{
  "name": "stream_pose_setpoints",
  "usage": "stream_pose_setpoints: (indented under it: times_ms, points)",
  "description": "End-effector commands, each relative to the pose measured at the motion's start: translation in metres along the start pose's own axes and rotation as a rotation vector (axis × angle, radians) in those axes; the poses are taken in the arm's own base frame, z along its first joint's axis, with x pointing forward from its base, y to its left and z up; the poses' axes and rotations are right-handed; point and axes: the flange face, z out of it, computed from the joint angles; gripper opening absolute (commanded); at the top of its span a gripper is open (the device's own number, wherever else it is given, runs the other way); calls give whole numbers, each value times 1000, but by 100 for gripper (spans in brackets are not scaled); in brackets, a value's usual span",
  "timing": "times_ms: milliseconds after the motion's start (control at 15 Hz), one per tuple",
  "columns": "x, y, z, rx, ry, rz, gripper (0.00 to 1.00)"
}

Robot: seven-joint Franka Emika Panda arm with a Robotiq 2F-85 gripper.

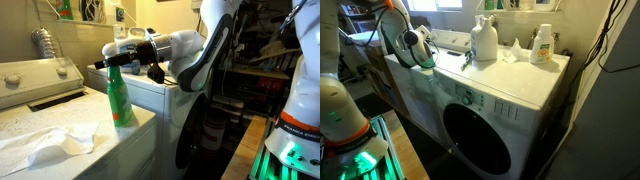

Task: Put the green bottle upright

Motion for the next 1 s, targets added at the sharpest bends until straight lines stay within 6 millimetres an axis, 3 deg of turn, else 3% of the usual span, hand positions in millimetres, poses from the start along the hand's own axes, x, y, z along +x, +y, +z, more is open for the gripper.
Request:
stream_pose_setpoints:
  times_ms: [0,200,933]
  points:
    - [8,2,-3,19,8,10,77]
    - [6,2,-2,22,-9,23,99]
    - [-13,-3,5,99,-168,44,100]
